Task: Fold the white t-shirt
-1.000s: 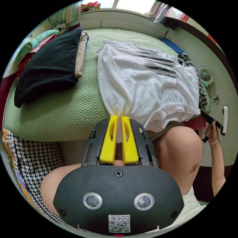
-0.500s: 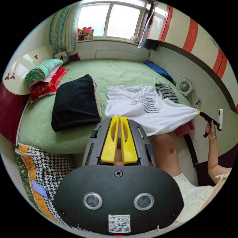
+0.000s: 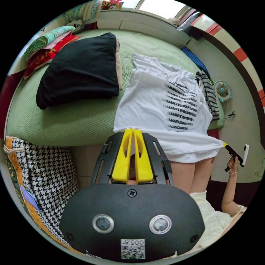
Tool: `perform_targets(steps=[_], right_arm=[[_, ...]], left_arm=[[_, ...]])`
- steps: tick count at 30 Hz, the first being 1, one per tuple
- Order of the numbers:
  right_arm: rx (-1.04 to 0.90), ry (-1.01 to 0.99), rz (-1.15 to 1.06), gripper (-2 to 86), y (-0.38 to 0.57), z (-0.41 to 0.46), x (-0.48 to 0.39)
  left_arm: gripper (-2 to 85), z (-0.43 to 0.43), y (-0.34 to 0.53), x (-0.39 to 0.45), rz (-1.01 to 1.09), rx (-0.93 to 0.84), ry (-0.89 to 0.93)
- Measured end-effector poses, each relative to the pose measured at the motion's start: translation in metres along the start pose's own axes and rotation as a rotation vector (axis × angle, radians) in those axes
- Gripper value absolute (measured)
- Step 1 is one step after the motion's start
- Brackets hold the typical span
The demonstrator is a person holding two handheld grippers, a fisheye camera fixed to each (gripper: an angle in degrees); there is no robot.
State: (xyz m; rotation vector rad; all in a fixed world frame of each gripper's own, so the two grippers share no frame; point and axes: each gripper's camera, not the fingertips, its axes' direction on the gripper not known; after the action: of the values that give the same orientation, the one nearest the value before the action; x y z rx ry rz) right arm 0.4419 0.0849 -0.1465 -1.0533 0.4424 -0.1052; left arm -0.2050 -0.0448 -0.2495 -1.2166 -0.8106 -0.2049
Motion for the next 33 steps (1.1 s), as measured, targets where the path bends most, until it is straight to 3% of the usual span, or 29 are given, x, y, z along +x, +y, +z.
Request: perform_targets(steps=[8, 23, 33], right_arm=[[0.01, -0.112, 0.047, -1.6, 0.0, 0.0, 0.016], [0.001, 0.002, -0.019, -1.6, -0.011, 0.008, -0.013], [-0.006, 0.046, -0.038, -1.6, -0.017, 0.015, -0.033]], left_arm=[[4.7, 0.004, 0.002, -0.021, 0.01, -0.006, 0.024], [14.6, 0.042, 0.036, -0.045, 0.086, -0.072, 0.032], [16.8, 0.079, 0.038, -0.044, 0.068, -0.103, 0.189]])
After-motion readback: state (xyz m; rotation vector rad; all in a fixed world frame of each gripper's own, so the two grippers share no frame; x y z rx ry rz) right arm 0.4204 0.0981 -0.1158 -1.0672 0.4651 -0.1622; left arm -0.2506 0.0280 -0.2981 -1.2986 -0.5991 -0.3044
